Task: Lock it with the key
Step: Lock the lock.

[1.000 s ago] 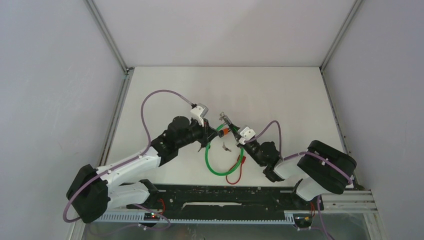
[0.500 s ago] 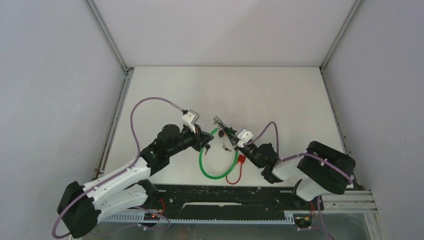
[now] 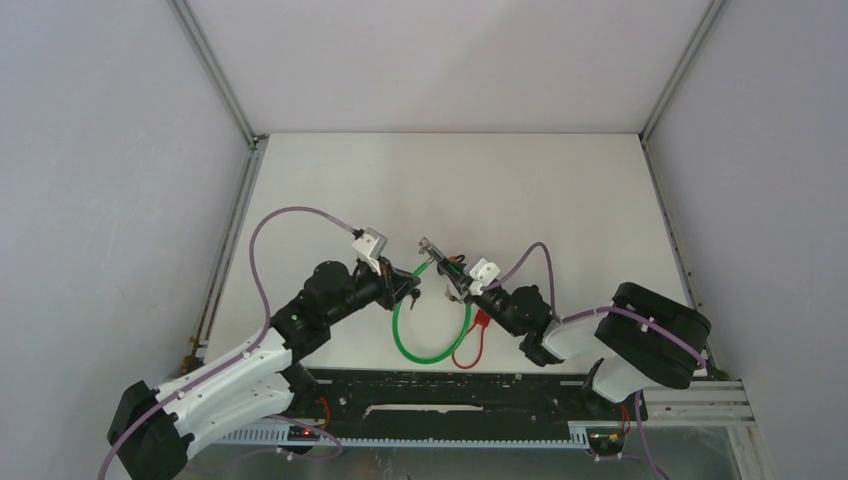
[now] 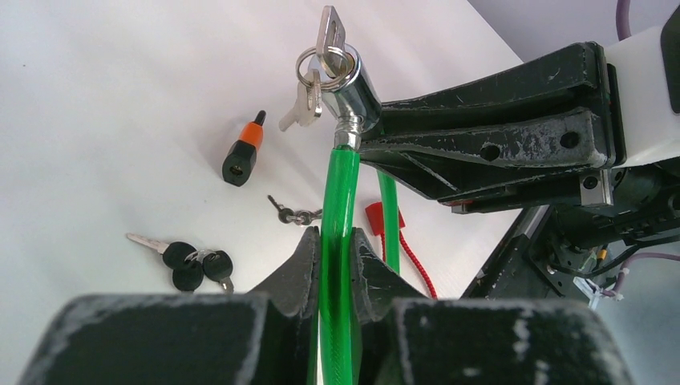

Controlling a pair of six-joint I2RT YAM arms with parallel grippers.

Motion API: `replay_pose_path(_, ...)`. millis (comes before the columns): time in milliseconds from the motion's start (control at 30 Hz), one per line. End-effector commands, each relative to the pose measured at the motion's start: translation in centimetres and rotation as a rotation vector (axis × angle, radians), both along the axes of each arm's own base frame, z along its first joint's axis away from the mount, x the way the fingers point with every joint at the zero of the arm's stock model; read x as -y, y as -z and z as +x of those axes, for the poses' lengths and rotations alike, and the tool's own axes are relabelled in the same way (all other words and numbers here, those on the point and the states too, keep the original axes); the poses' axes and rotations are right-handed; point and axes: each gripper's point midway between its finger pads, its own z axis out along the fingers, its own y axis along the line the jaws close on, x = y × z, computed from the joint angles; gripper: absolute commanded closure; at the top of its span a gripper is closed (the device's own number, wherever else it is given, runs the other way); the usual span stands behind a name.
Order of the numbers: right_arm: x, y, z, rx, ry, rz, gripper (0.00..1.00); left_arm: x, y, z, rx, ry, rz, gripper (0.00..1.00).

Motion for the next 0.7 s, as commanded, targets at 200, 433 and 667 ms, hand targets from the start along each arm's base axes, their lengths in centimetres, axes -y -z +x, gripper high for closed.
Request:
replay_pose_path(200, 4.0, -1.2, 4.4, -0.029, 0.298, 0.046, 1.00, -1.3, 0.2, 0.4, 0.004, -0.080, -0.013, 1.00)
replay_pose_path(433, 5.2, -0.9, 5.4, -0.059, 0.372, 0.046, 1.00, -1.5, 0.4, 0.1, 0.001, -0.084, -0.011, 1.00)
replay_pose_path(667, 1.9, -2.3, 1.7, 0.056, 0.098, 0.079, 1.00, -1.4, -0.4, 1.1, 0.029, -0.112, -0.008, 1.00)
